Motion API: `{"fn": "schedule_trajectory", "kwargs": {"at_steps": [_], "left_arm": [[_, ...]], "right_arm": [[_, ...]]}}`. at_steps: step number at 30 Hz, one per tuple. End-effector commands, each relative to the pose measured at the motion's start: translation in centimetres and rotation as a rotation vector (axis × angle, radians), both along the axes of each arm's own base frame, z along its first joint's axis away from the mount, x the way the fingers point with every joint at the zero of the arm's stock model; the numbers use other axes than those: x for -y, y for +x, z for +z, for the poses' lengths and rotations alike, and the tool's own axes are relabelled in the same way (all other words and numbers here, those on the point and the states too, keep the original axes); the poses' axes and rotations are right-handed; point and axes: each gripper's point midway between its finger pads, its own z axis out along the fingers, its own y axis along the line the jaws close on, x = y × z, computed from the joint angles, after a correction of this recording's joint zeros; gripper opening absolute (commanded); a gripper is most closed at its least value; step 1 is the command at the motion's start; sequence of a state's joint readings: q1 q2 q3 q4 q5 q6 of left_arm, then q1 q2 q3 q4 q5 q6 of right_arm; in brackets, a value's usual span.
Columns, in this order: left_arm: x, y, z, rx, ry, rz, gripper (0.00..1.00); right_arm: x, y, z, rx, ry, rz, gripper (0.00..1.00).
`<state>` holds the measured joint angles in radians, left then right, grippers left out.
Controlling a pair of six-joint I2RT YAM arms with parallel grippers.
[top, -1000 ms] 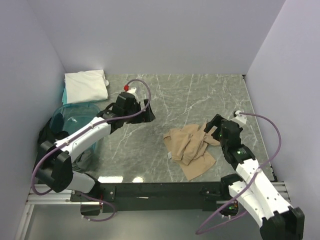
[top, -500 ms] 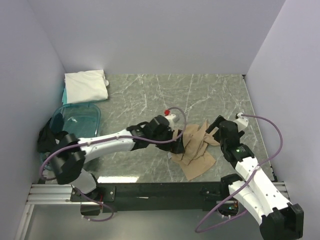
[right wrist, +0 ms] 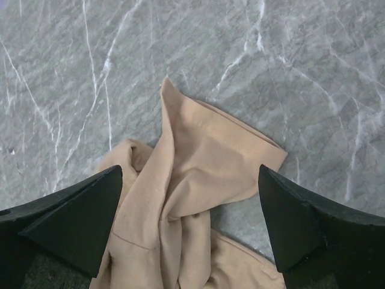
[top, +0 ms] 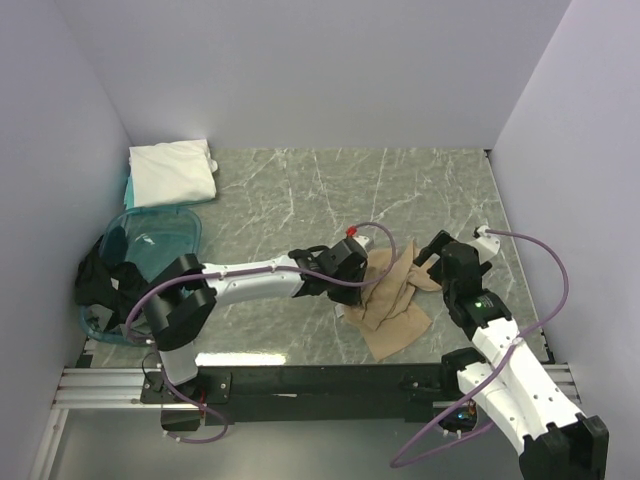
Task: Fold and stack the t-shirts
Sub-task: Flatten the tshirt out
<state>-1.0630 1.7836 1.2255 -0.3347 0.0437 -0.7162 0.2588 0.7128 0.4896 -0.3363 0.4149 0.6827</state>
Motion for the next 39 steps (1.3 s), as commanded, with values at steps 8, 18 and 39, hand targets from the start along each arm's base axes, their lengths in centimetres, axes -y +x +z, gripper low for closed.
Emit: {"fn": "schedule_trajectory", "kwargs": {"at_steps": [8,18,39], "left_arm": [[-12.3,7.0,3.1,0.120,0.039,0.462,0.00],[-16.6,8.1,1.7,0.122,0.026,0.563,0.01],[-16.7,8.0,0.7,0.111,-0.008,0.537,0.01]], "right_arm": [[-1.9,1.8,0.6,-0.003,-0.007,0.119,0.99],[-6.6,6.4,1.1,-0.087,0.051,0.317,0.93],[-6.4,13.0,-8.2,-0.431,-0.045,0.204,0.65]]}}
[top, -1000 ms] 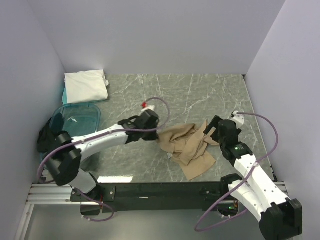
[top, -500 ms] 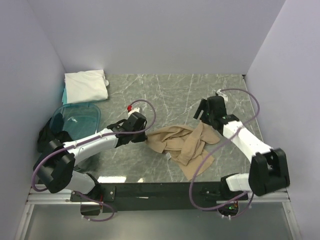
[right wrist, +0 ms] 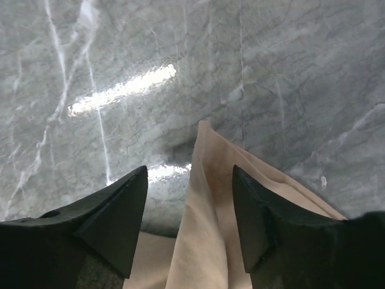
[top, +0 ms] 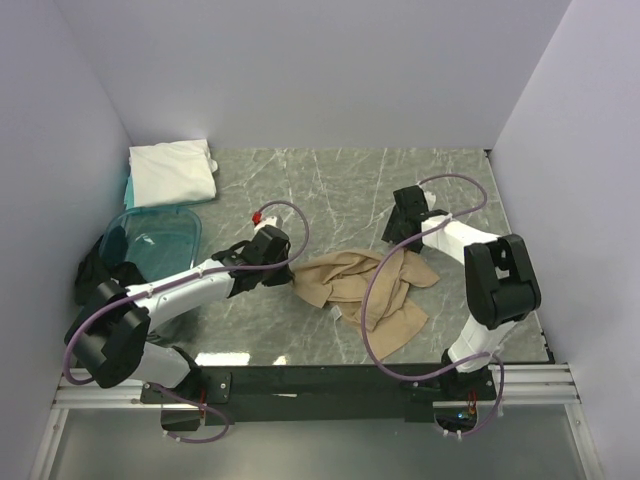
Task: Fold and stack the t-shirts
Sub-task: Flatten the tshirt out
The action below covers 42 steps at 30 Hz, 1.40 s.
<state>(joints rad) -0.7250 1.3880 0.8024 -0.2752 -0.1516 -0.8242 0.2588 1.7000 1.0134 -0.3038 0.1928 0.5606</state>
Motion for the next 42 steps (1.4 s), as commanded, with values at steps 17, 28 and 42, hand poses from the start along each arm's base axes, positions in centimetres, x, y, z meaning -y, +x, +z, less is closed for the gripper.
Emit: {"fn": "schedule_trajectory", "kwargs": {"at_steps": [17,28,42], "left_arm": [[-1.1,4.3,9.4,0.250,-0.034,0.130,0.01],[-5.9,4.8,27.0,0.629,-0.149,0.300,0.01],[-17.6,-2.4,42.0,0.953,-0.278,0.575,0.01]], "right_arm": [[3.3,1.1,12.8,0.352,-0.056,-0.127,0.00],[7.4,-6.1,30.6,0.793,-0.026,-0.231,0.00],[13.6,-18.6,46.7,1.252,-0.027,-0.403,0.00]]}}
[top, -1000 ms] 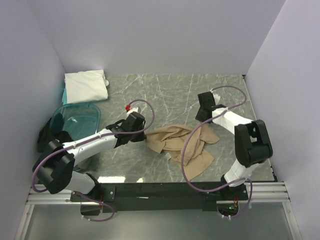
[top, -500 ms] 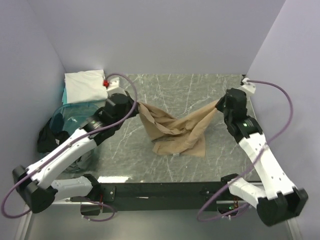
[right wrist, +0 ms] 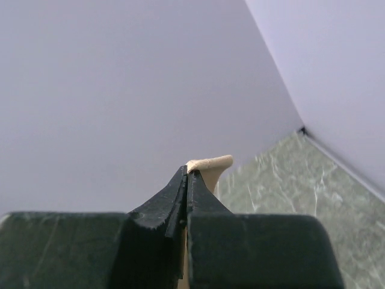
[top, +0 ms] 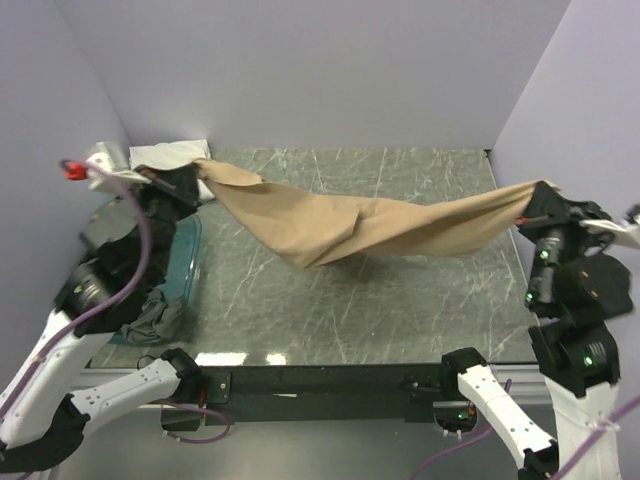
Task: Fold and stack the t-shirts
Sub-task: Flatten the tshirt out
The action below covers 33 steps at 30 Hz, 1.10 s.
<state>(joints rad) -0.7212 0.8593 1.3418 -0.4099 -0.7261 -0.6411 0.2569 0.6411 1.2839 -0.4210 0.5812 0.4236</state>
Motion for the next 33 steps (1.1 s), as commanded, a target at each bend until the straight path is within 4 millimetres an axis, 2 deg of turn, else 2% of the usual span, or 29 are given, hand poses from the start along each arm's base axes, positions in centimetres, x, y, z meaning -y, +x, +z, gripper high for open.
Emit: {"fn": "schedule_trajectory", "kwargs": {"at_steps": [1,6,10,12,15,17,18,20,21,23,24,25,26,27,28,29,30,31,32,33], "left_arm": [[-4.6,-3.1,4.7,0.102,-0.072,0.088,0.01],[-7.5,-7.6,8.1,0.230,-0.188,0.043,0.01],[-9.9,-10.1,9.1,0.267,-0.276,0.050,0.01],[-10.7,-11.1,9.4,0.285,-0.306,0.047,0.01],[-11.4,-11.1,8.9,0.285,-0.334,0.082,0.01],[-11.3,-10.2,8.1,0.258,-0.326,0.120,0.01],[-10.8,-9.0,7.4,0.226,-0.312,0.154,0.01],[-9.6,-7.1,6.2,0.178,-0.275,0.184,0.01],[-8.5,-5.1,5.0,0.127,-0.241,0.226,0.01],[-7.1,-2.6,3.2,0.062,-0.177,0.273,0.01],[-5.4,-0.1,0.9,-0.018,-0.099,0.308,0.01],[-5.0,1.2,-0.1,-0.049,-0.079,0.343,0.01],[-2.9,4.0,-2.7,-0.123,-0.009,0.341,0.01],[-2.1,5.7,-4.3,-0.171,0.014,0.328,0.01],[-1.7,8.0,-6.2,-0.223,0.024,0.284,0.01],[-0.6,11.3,-9.8,-0.309,0.069,0.259,0.07],[0.0,13.2,-11.4,-0.354,0.070,0.224,0.16],[-0.3,15.1,-13.3,-0.412,0.072,0.204,0.27],[1.7,17.6,-18.3,-0.538,0.111,0.131,0.64],[1.9,18.5,-18.9,-0.597,0.133,0.117,0.83]], "right_arm": [[2.3,-3.7,4.0,0.112,-0.001,-0.081,0.00],[2.4,-7.3,7.4,0.201,-0.014,-0.033,0.00],[2.9,-10.5,9.7,0.264,-0.014,-0.019,0.00],[3.1,-11.2,10.2,0.278,-0.019,-0.019,0.00],[3.3,-11.7,10.9,0.290,-0.024,-0.030,0.00],[3.0,-10.8,10.9,0.276,-0.038,-0.025,0.00],[2.7,-10.3,10.9,0.269,-0.045,-0.017,0.00],[2.1,-8.0,10.4,0.223,-0.067,-0.011,0.00],[1.6,-5.9,9.5,0.174,-0.079,-0.012,0.00],[1.1,-3.4,8.7,0.130,-0.094,-0.021,0.00],[0.9,-2.1,8.0,0.100,-0.109,-0.024,0.00],[0.4,1.0,6.4,0.032,-0.124,-0.039,0.00],[0.2,2.7,5.4,-0.010,-0.139,-0.050,0.00],[-0.5,6.2,2.9,-0.102,-0.167,-0.055,0.00],[-0.8,8.2,1.7,-0.145,-0.183,-0.060,0.00],[-1.2,10.1,0.2,-0.195,-0.198,-0.052,0.00],[-1.7,13.8,-3.4,-0.311,-0.219,-0.046,0.00],[-2.2,15.8,-5.4,-0.366,-0.225,-0.018,0.02],[-2.5,17.6,-7.4,-0.419,-0.221,-0.007,0.04],[-2.1,20.8,-11.0,-0.510,-0.228,-0.018,0.08]]}}
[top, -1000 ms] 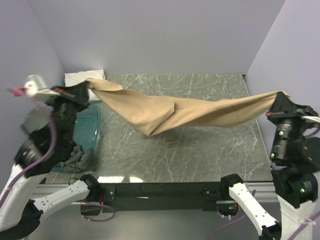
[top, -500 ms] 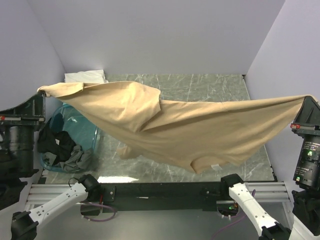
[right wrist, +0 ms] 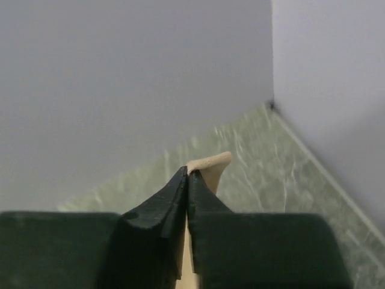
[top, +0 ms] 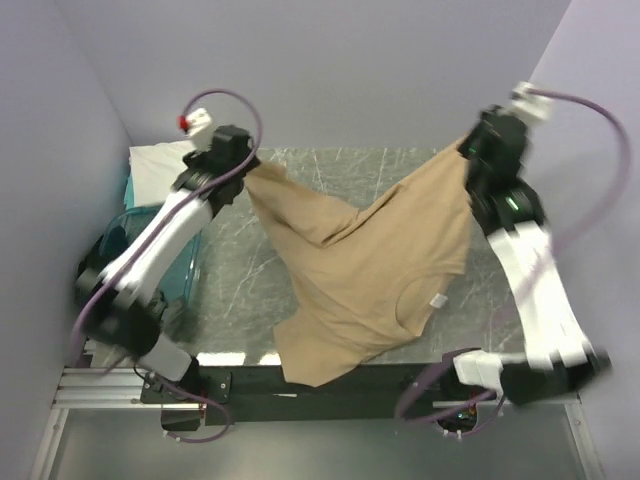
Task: Fold and stack the t-shirts
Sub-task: Flatten the tshirt out
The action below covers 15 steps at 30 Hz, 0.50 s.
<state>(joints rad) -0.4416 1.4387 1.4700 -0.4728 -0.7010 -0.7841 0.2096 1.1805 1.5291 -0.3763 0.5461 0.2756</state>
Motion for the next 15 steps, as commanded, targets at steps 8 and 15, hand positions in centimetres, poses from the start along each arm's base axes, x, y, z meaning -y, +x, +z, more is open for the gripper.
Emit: {"fn": "schedule_trajectory", "kwargs": {"at_steps": [8,15], "left_arm": [[3.6,5.6,-9.3,-0.356,-0.053,-0.175,0.99],[6.4,-1.1,-11.9,-0.329,-0.133,-0.385,0.99]], "right_arm": [[0.5,12.2,-20.0,-0.592,0.024,-0.056,0.71],[-0.2,9.6,-20.2,-0.520,0.088,-0.016,0.81]]}}
